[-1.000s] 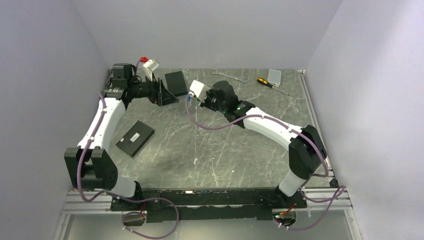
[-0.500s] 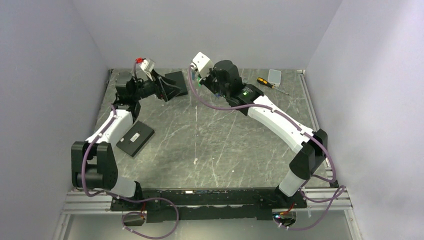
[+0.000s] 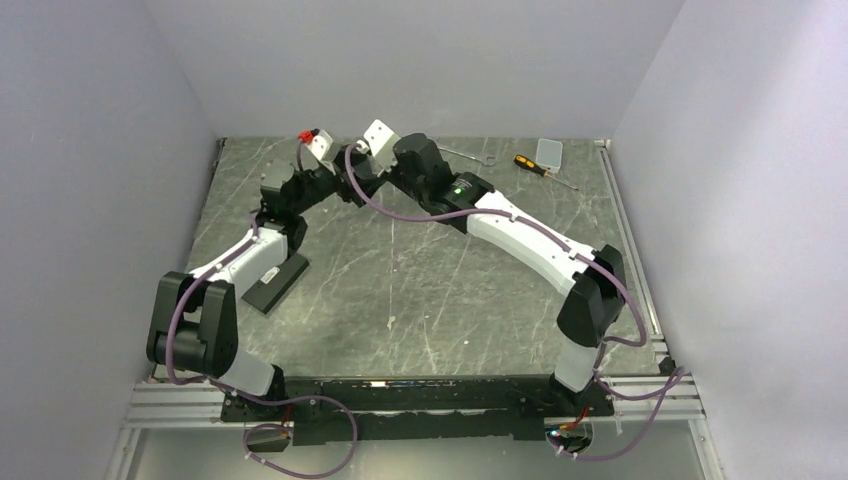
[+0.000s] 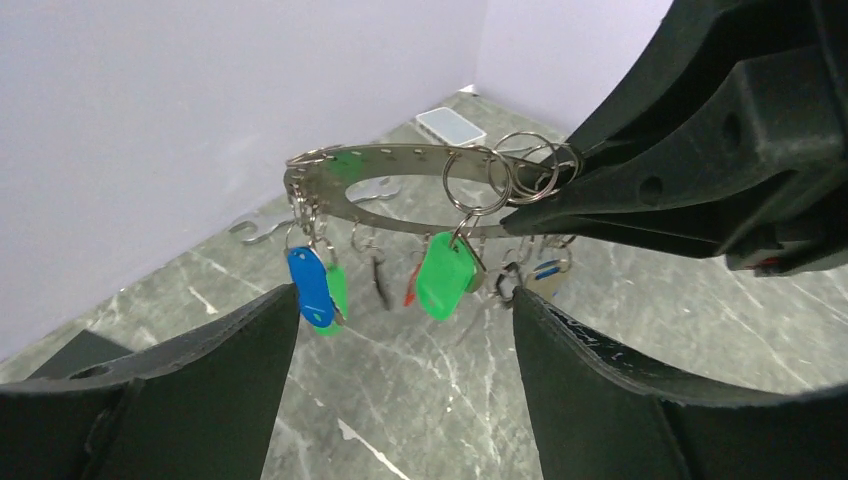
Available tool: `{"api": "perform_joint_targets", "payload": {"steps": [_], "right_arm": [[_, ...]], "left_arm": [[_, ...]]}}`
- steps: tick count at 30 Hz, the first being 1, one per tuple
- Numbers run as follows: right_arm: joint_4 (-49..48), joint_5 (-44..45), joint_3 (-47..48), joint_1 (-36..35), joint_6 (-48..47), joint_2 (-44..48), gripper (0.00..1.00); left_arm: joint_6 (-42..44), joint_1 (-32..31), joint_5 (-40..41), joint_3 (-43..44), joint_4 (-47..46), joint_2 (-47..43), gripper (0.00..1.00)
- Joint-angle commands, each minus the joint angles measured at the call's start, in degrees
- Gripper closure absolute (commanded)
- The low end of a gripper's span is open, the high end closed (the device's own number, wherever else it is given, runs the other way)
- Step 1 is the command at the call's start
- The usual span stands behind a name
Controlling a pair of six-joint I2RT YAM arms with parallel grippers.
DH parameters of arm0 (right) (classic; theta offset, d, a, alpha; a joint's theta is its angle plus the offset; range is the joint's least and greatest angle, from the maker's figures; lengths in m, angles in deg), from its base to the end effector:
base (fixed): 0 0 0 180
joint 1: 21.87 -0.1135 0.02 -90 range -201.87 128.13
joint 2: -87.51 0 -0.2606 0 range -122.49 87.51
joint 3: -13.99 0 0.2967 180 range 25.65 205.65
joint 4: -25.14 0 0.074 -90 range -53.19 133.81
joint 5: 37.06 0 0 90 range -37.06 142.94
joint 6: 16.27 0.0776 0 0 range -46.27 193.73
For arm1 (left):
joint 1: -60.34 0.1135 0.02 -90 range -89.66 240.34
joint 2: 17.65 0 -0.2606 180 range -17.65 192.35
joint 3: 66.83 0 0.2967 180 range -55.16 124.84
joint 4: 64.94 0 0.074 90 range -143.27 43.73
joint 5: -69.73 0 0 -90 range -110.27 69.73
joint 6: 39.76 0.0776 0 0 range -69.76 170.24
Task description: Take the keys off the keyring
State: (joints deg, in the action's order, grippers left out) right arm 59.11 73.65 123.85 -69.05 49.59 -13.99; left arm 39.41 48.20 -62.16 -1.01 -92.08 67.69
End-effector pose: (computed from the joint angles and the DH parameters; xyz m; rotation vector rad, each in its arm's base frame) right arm 0.3584 0.3464 0.3486 -0.9670 1.7376 -0.1053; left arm 0.3890 -0.1367 0.2916 0.6291 1.3947 -0.8448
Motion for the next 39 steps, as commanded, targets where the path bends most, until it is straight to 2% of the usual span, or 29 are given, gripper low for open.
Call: {"api": "perform_joint_targets", "payload": {"steps": [1, 6, 12, 20, 25, 30, 32, 36, 39], "right_arm": [[-2.6, 5.6, 5.2, -1.3, 1.7, -0.5, 1.00], [-4.0, 10.1, 6.4, -2.9, 2.1, -2.3, 1.00], [-5.1, 12.0, 6.6, -4.8, 2.0, -3.5, 1.00], [-5.4, 13.1, 7.5, -7.0, 2.5, -4.6, 1.00], [-5.5, 13.6, 7.9, -7.7, 2.5, -5.2, 1.00], [-5.3, 13.4, 7.8, -7.8, 2.8, -4.8, 1.00], [-5.4, 13.3, 7.3, -7.8, 2.9, -4.6, 1.00], [-4.7, 11.5, 6.2, -7.0, 4.7, -3.6, 1.00], [-3.6, 9.0, 4.5, -5.8, 6.6, -2.4, 1.00]], "left_arm": [[5.1, -2.3, 8.9, -3.9, -8.1, -1.0, 0.17], [8.3, -4.5, 15.2, -7.9, -12.4, -1.1, 0.18], [7.1, -5.4, 15.9, -11.9, -21.2, -1.3, 0.21], [7.3, -6.3, 20.4, -14.0, -26.8, -0.8, 0.28], [7.5, -6.3, 21.8, -14.3, -27.3, -1.0, 0.44], [7.2, -6.3, 21.4, -14.2, -26.7, -0.8, 0.54], [7.1, -6.3, 21.1, -14.3, -26.7, -0.9, 0.63], [7.1, -6.2, 18.6, -13.7, -24.6, -1.5, 0.93], [5.4, -5.9, 12.9, -12.3, -20.6, -2.6, 1.00]]}}
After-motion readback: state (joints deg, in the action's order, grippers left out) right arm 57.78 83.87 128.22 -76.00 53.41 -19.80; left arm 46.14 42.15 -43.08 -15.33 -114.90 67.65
